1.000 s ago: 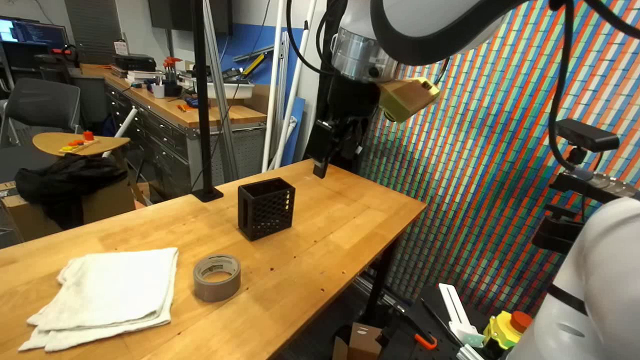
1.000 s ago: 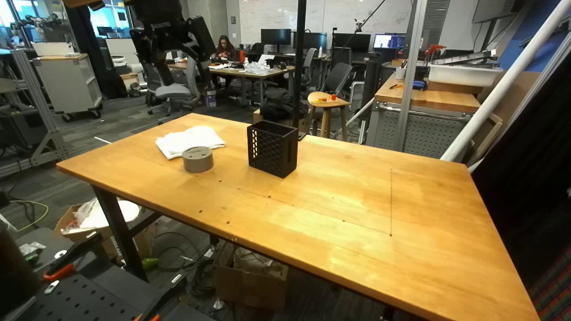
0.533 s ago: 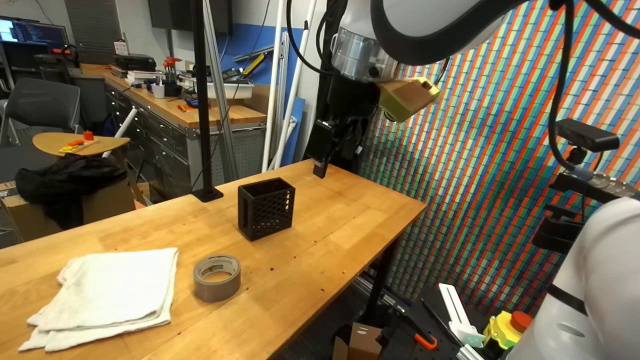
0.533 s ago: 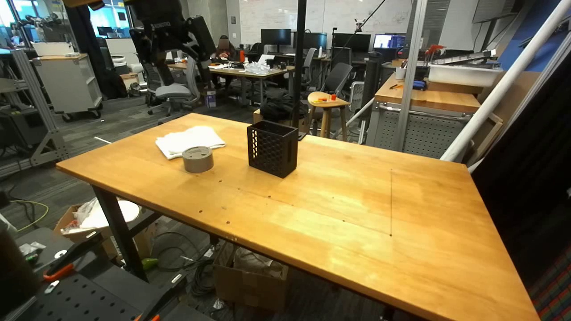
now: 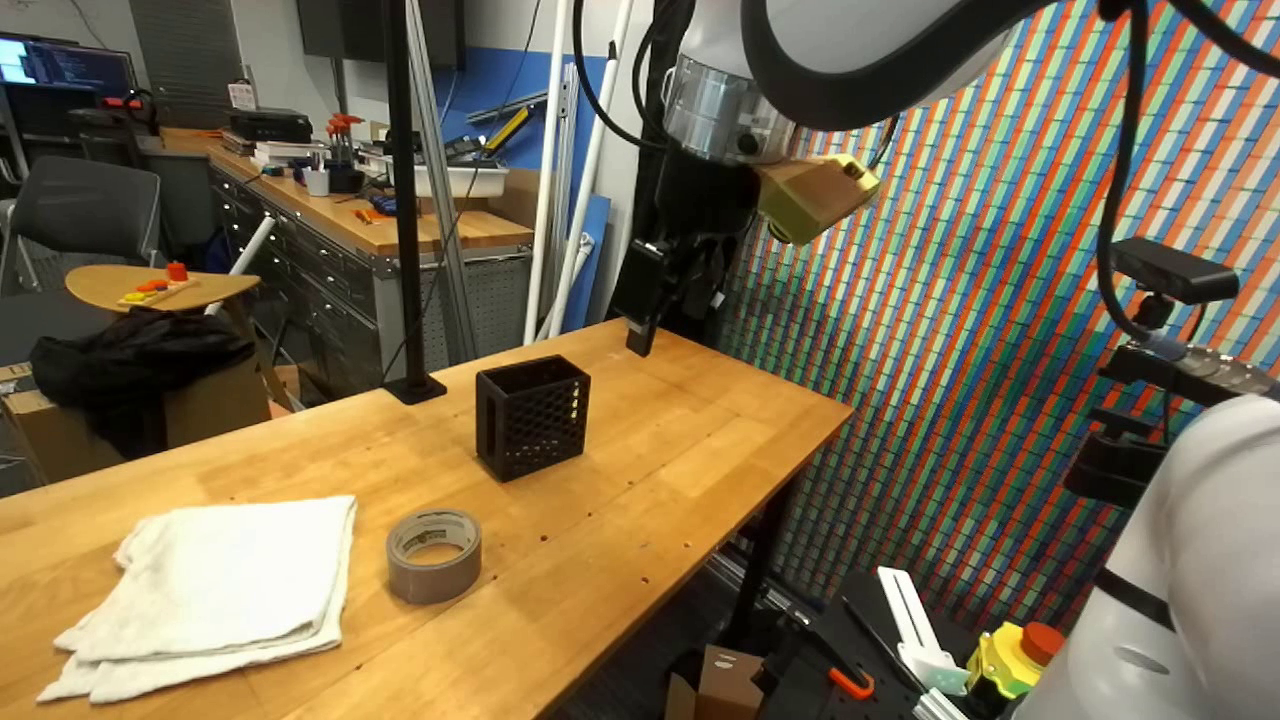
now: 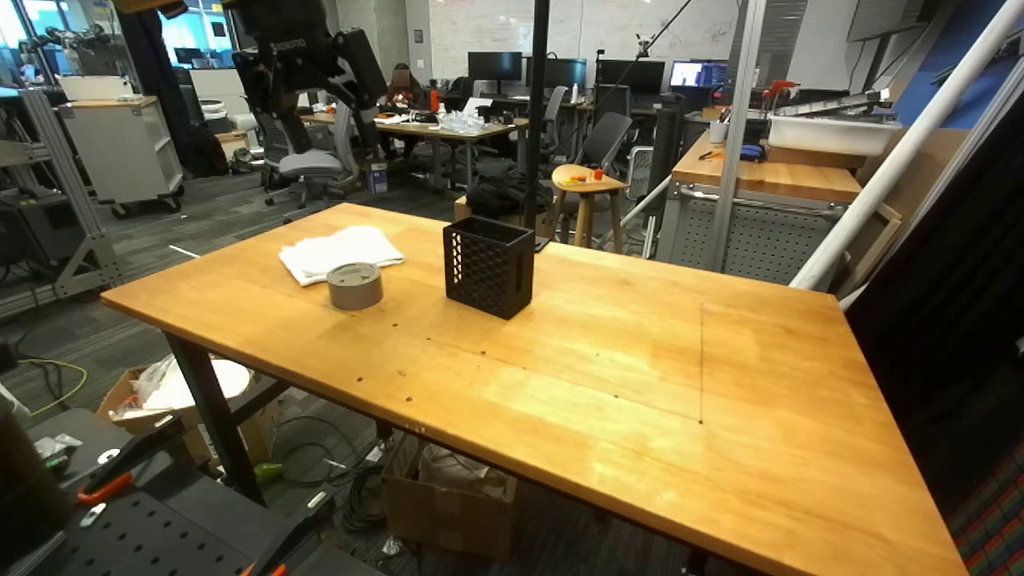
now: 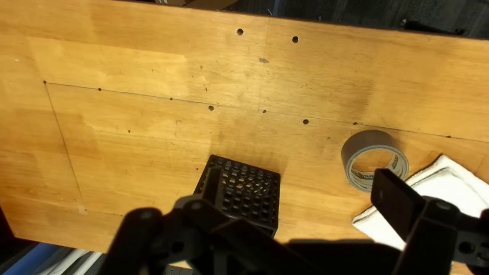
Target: Put the white cloth inside the black object
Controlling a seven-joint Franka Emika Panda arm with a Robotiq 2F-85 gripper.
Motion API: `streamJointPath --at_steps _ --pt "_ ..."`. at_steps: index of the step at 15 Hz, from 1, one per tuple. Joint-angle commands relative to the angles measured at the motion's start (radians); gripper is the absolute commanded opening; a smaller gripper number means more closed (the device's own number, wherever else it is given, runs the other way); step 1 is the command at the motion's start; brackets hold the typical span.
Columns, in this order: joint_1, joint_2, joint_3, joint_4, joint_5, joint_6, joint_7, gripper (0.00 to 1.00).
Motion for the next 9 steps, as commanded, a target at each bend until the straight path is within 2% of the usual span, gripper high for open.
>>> streamJointPath --at_steps 1,5,9 --pt "0.007 0.000 -0.006 0.002 -0.005 -0.004 0.004 1.00" --pt "0.008 0.006 -0.003 0.005 -0.008 0.004 0.005 1.00" --pt "0.018 0.087 0.046 0.039 -0.035 0.044 0.025 1.00"
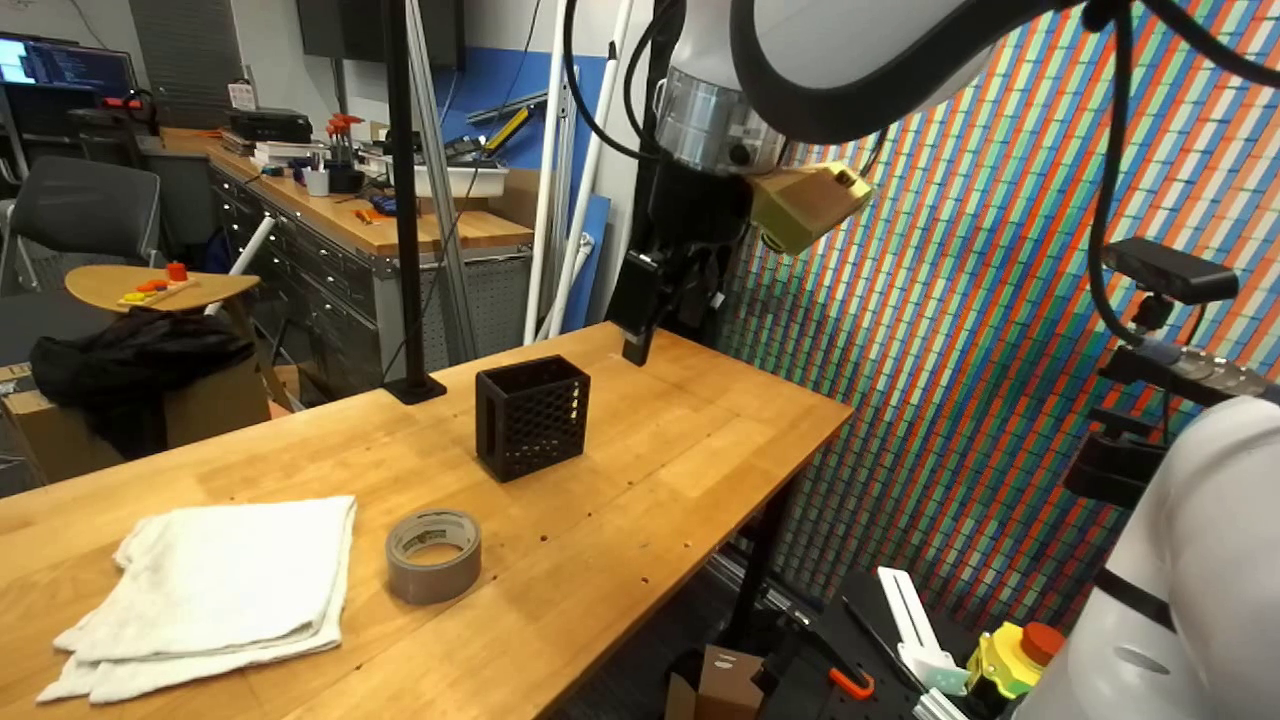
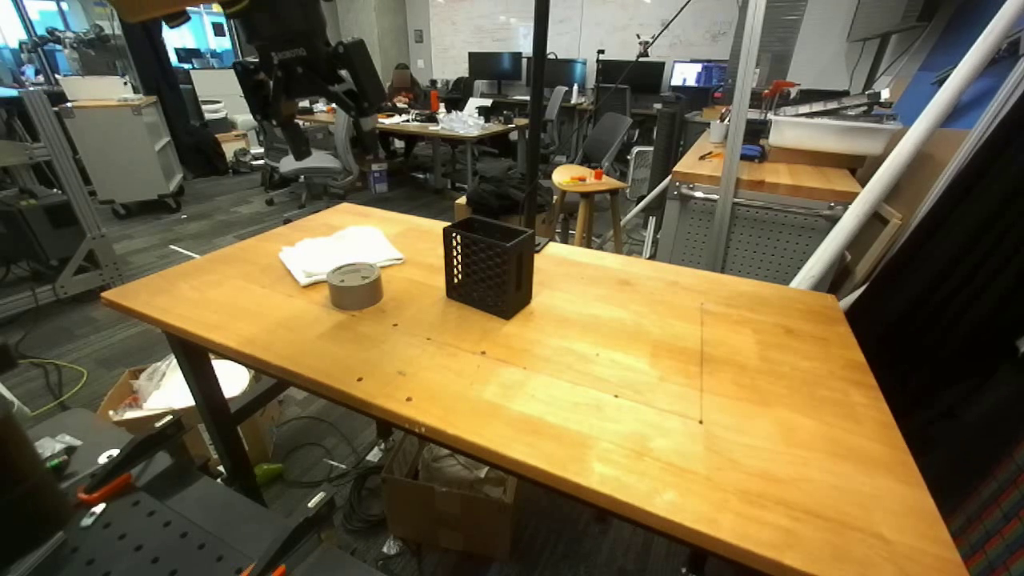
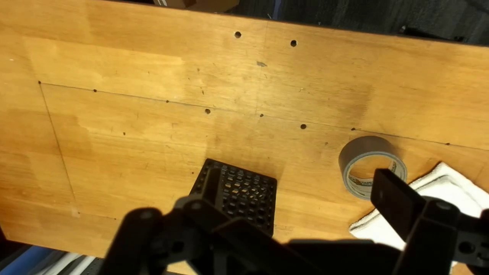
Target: Put the white cloth inside the black object
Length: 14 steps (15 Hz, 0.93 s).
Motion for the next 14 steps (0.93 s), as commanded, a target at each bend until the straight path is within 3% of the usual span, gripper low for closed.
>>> streamJointPath --at_steps 1,9,14 --pt "0.018 0.085 0.054 0.050 -0.043 0.053 0.033 1.00" --pt "0.025 0.378 0.218 0.228 -0.203 0.323 0.164 1.00" --pt "0.033 0.617 0.248 0.398 -0.381 0.490 0.272 1.00"
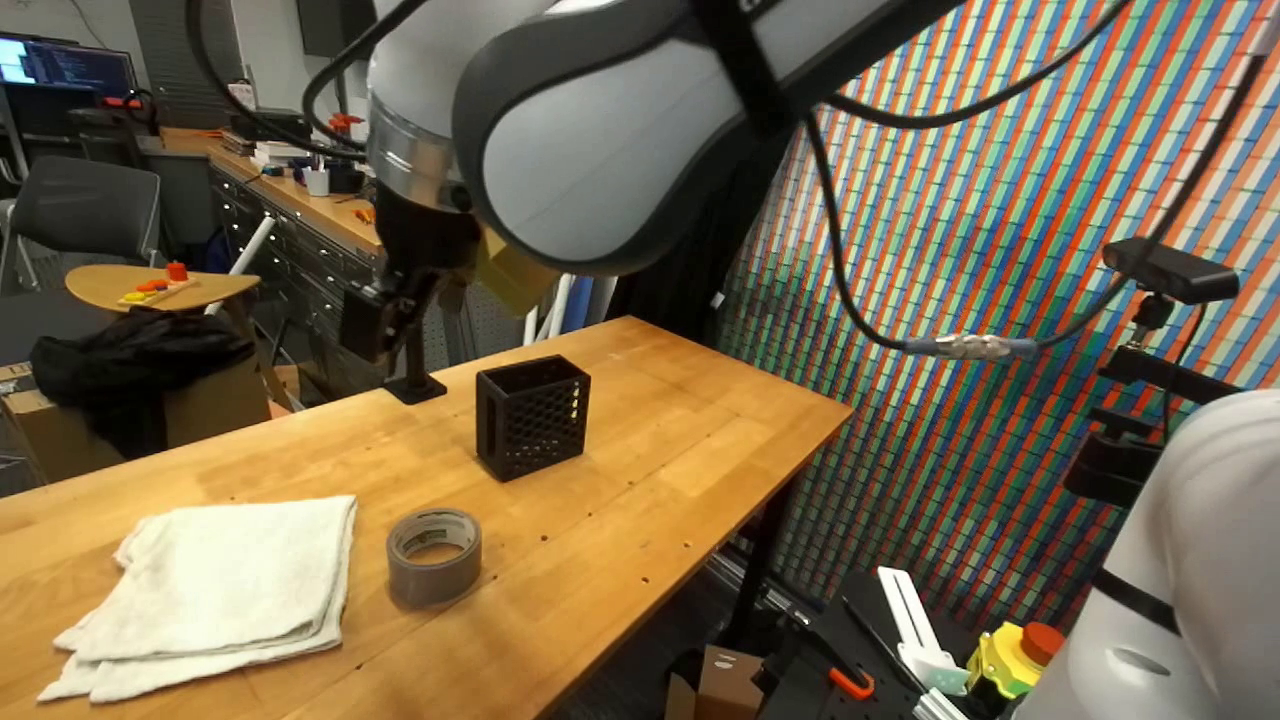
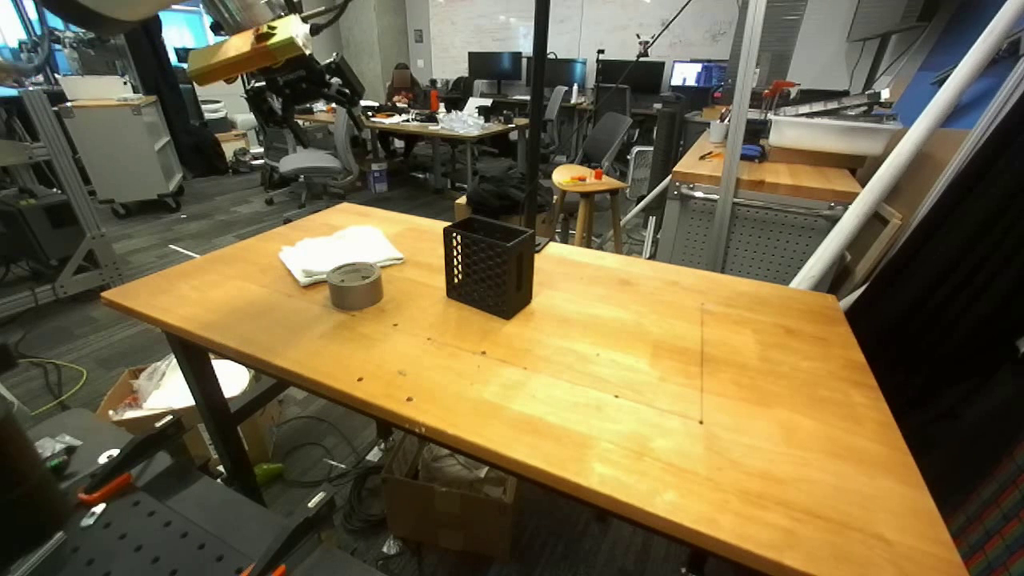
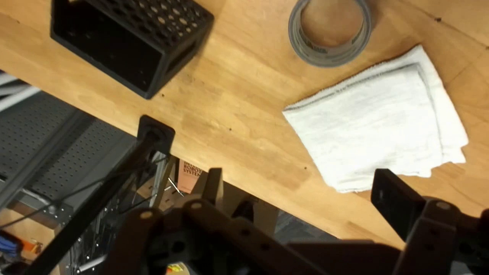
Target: Put the white cloth inside the black object
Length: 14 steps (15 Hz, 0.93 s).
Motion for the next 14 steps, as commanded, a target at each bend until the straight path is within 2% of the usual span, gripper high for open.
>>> streamJointPath --at_steps 1,6,14 --pt "-0.015 0.210 0.031 0.171 -0.127 0.105 0.080 1.00" --pt "0.020 0.447 0.010 0.342 -0.212 0.216 0.097 1.00" --pt "0.037 0.752 0.020 0.534 -0.189 0.340 0.047 1.00"
